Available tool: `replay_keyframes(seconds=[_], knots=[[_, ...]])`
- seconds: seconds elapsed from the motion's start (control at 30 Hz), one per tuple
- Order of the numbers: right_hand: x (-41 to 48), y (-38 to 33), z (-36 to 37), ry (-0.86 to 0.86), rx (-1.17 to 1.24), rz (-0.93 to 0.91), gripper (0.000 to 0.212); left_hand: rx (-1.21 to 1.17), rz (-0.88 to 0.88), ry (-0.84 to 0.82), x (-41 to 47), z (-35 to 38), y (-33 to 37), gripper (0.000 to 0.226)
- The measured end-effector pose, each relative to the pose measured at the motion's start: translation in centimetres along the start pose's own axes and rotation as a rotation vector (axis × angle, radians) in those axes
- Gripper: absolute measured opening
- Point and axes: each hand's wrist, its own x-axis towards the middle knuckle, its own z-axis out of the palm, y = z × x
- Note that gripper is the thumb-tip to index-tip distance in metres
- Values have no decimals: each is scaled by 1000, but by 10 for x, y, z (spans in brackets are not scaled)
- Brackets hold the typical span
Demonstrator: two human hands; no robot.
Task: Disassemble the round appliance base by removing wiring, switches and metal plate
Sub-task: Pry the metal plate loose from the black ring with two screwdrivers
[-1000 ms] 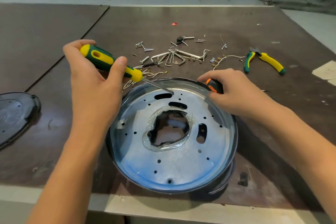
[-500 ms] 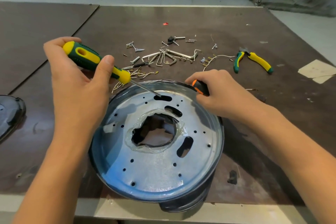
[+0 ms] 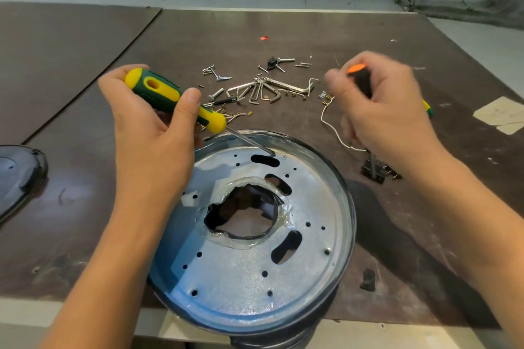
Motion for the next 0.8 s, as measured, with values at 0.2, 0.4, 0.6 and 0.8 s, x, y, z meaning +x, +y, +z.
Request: replay_keyframes(seconds=[0.2, 0.4, 0.6, 0.8], knots=[[-3, -22, 5, 71, 887, -46, 8, -58, -33, -19, -1, 5, 0, 33], [-15, -6, 29, 23, 826, 68, 14, -65, -46, -28, -2, 7, -5, 35], [-19, 6, 36, 31, 741, 84, 15, -40, -64, -11, 0, 9, -11, 35], [-20, 7, 38, 34, 739, 71, 16, 1, -57, 26, -2, 11, -11, 34]])
